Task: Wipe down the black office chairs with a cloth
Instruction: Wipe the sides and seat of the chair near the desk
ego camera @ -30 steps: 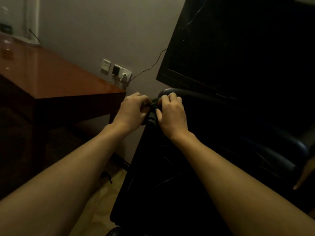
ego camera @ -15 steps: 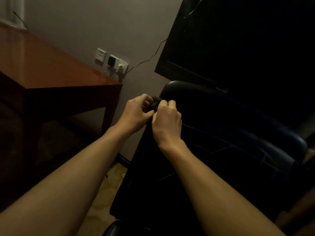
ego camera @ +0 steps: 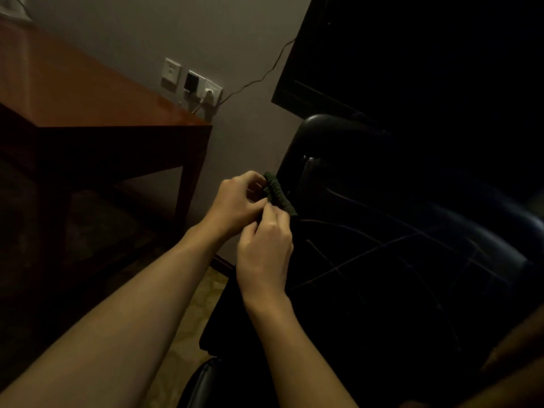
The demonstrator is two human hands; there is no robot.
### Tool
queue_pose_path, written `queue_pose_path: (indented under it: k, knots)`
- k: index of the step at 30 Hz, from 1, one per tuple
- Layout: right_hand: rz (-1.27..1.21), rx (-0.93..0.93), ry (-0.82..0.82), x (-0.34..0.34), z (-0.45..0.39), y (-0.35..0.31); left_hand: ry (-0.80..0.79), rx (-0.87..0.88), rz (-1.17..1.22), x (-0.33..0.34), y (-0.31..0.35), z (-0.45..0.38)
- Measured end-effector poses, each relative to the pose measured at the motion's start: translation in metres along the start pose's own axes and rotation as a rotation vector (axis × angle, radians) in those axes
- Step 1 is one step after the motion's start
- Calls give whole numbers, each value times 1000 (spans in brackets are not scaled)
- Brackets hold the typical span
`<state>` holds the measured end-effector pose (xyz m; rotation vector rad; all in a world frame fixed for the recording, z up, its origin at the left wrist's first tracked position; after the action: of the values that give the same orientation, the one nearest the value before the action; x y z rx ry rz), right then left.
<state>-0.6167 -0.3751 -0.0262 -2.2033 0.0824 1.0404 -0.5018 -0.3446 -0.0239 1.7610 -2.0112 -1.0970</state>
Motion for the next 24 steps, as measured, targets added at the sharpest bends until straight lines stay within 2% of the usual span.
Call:
queue_pose_path:
  k: [5, 11, 14, 17, 22, 24]
  knots:
    - [-196, 66, -13, 19, 19, 20, -55, 19, -31, 3, -13, 21]
    - [-139, 104, -138, 33, 42, 37, -107, -65, -63, 13, -39, 57]
    - [-155, 47, -149, 21, 36, 29, -54, -88, -69, 12, -35, 58]
    - [-190, 36, -126, -5, 12, 18, 28, -29, -29, 8, -13, 36]
    - [-380, 48, -124, -28, 4, 31, -4, -17, -81, 12, -6, 26]
    - [-339, 47, -104, -31, 10, 46, -10, -19, -102, 13, -11, 34]
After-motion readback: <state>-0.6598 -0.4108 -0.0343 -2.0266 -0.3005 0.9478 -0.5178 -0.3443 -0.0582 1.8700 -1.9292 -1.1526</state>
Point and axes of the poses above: each hand's wrist, its own z-axis away from the middle knuckle, its own x-axis out of the palm, y = z × x, the point moved 5 cm from there along -z, towards the middle knuckle, and after that the axes turned 10 degrees about x, right-handed, at the moved point
